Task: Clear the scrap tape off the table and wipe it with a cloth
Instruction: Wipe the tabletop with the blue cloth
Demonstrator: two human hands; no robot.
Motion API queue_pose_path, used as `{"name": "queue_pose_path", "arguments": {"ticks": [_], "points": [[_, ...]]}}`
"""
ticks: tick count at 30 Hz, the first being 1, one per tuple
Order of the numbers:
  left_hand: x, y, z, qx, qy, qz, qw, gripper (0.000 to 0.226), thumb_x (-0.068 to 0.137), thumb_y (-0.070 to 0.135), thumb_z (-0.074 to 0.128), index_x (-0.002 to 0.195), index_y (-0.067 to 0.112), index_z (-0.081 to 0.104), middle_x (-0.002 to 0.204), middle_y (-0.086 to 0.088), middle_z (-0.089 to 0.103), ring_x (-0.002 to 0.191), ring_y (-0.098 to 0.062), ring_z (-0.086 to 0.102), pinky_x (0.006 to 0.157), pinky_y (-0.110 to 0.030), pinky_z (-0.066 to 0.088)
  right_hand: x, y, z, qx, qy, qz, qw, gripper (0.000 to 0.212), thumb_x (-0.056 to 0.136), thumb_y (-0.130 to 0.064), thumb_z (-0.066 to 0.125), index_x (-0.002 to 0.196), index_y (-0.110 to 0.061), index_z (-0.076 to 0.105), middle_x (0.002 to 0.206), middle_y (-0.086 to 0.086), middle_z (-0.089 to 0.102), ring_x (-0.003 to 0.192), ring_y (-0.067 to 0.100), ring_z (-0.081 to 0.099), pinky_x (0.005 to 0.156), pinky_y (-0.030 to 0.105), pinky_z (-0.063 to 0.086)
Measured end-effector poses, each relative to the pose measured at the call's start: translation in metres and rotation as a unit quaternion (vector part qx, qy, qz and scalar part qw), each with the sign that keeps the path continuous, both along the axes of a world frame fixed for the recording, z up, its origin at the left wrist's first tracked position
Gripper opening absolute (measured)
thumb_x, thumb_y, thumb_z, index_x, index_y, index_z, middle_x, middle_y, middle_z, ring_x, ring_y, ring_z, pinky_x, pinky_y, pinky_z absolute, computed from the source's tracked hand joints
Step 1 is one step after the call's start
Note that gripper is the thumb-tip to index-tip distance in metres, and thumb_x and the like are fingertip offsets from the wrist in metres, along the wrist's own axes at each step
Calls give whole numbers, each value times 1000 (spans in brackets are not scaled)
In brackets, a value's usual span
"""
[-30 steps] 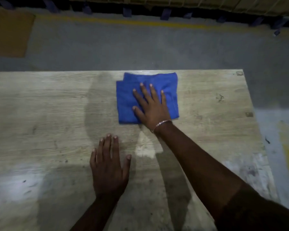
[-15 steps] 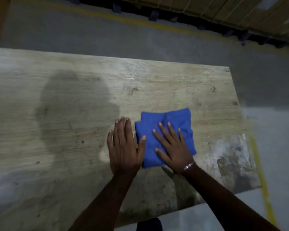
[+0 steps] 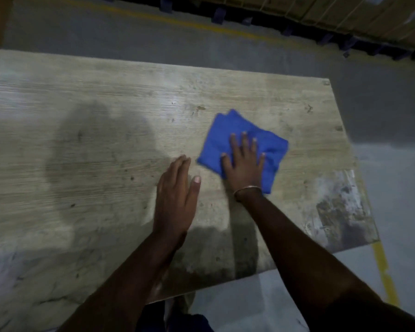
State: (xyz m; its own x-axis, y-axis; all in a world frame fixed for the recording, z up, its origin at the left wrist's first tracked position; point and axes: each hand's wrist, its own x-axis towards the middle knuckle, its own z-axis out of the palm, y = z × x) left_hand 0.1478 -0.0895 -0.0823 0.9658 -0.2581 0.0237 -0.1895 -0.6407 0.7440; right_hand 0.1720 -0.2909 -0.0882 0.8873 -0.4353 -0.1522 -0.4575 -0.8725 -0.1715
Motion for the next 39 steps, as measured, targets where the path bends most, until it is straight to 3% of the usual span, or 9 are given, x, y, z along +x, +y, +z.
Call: {"name": "queue_pose_path", "arguments": {"ticks": [7,9,13,15,19,23,27,32,39], "points": [[-37,140,6,148,-79,-65,984,58,106,36,41,149,0,53,164,-17,41,152,-38,38,120,-56,35,-160,18,6,24,-1,200,980,66,102,-61,43,162,-44,23,174,-15,7,162,17,1,127,56,11],[-43,169,5,198,-70,-87,974,64,105,41,39,153,0,48,165,-18,37,153,-39,36,120,-56,34,-195,-14,5,-11,6,120,993,67,100,-64,39,162,-45,25,174,-14,10,162,17,5,125,57,18],[-50,177,4,267,-96,-113,952,69,102,45,38,160,6,40,170,-14,30,157,-36,31,123,-52,24,-169,-33,3,-5,-4,-199,980,74,95,-68,21,164,-41,20,175,-8,9,162,22,5,125,61,12],[-52,175,5,260,-105,-99,955,67,102,44,39,158,7,43,169,-14,32,156,-35,32,123,-51,25,-132,-18,-1,-17,-24,-236,971,79,93,-65,13,165,-33,20,175,0,11,161,30,9,124,64,12],[-55,176,-1,258,-116,-100,954,65,102,42,41,157,9,44,168,-14,34,155,-35,34,122,-50,26,-116,36,-16,-46,-41,-90,994,73,98,-61,20,165,-32,21,175,0,12,161,30,10,125,62,9],[-56,175,1,244,-122,-95,957,65,102,44,41,159,10,42,166,-16,36,152,-37,36,121,-50,27,-196,74,-10,-36,-47,61,996,65,104,-60,29,164,-38,19,175,-7,10,162,19,4,126,57,11],[-58,176,-1,240,-140,-87,957,65,103,44,40,158,10,42,166,-16,36,152,-37,35,121,-50,27,-269,38,-10,-42,-30,-21,998,67,101,-65,28,163,-41,21,174,-10,10,162,20,5,125,57,12],[-55,177,-9,234,-156,-95,955,66,104,48,38,157,10,43,166,-16,36,152,-38,36,122,-52,29,-214,-31,-12,-28,-26,-215,976,70,101,-65,26,165,-38,17,175,-4,8,161,27,6,124,64,11],[-55,178,-10,242,-181,-95,948,65,105,47,38,157,7,42,166,-18,36,151,-40,36,122,-55,32,-198,76,-20,-61,-32,-3,998,69,103,-61,18,166,-35,14,175,-3,7,162,27,5,126,59,7]]}}
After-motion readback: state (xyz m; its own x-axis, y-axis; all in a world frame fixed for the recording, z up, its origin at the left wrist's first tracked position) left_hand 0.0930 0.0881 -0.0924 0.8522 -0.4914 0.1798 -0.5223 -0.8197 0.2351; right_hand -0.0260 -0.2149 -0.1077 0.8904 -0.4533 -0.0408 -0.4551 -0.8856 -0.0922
